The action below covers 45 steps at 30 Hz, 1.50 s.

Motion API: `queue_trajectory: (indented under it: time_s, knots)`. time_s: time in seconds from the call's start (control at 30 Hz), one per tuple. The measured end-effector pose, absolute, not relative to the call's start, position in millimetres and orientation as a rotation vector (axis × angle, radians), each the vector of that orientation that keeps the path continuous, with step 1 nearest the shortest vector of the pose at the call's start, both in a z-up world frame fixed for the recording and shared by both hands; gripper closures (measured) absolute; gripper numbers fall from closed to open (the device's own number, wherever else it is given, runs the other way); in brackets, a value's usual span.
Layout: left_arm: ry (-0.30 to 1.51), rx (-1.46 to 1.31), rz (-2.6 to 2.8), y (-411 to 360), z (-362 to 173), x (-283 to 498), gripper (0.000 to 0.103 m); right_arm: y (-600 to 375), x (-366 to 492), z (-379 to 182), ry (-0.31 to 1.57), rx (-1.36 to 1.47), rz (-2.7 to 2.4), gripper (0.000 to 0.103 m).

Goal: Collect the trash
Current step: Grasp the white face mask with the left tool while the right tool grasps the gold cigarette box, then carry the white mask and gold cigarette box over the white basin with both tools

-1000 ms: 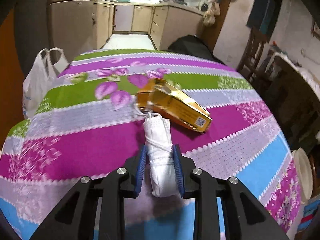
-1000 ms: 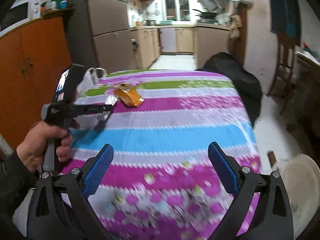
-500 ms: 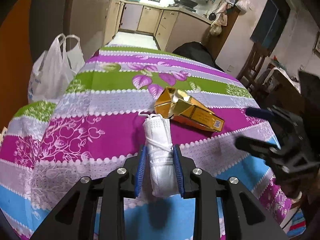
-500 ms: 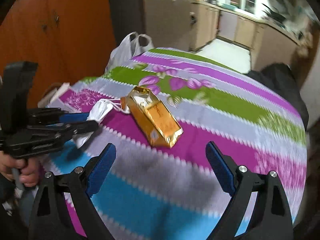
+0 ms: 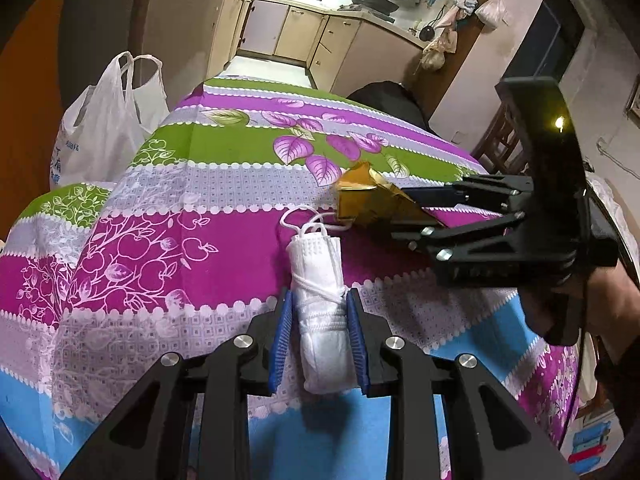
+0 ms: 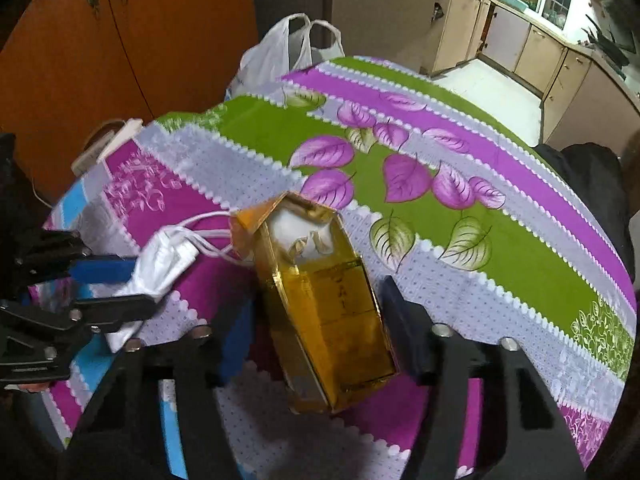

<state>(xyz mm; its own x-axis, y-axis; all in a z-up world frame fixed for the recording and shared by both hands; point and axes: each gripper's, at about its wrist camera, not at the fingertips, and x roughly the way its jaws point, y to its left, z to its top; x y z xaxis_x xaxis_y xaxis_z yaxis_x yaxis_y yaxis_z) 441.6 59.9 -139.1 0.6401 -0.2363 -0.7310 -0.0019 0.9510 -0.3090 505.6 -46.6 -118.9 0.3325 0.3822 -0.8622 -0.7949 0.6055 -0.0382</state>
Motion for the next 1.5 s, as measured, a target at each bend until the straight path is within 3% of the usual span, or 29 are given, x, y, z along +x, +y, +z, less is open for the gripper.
queue_trajectory:
  time_s: [0.43, 0.73, 1.5]
  knots:
    - [0.836, -0.282, -0.084, 60, -136, 426, 0.075, -100, 460, -100, 0.846, -0.346, 0.578, 0.052]
    - [0.701, -0.226, -0.106, 32, -99, 388, 0.075, -170, 382, -59, 0.671, -0.143, 0.397, 0.052]
    - [0.520, -0.047, -0.483, -203, 0, 329, 0.075, -375, 265, 11, 0.471, -0.004, -0.030, 0.052]
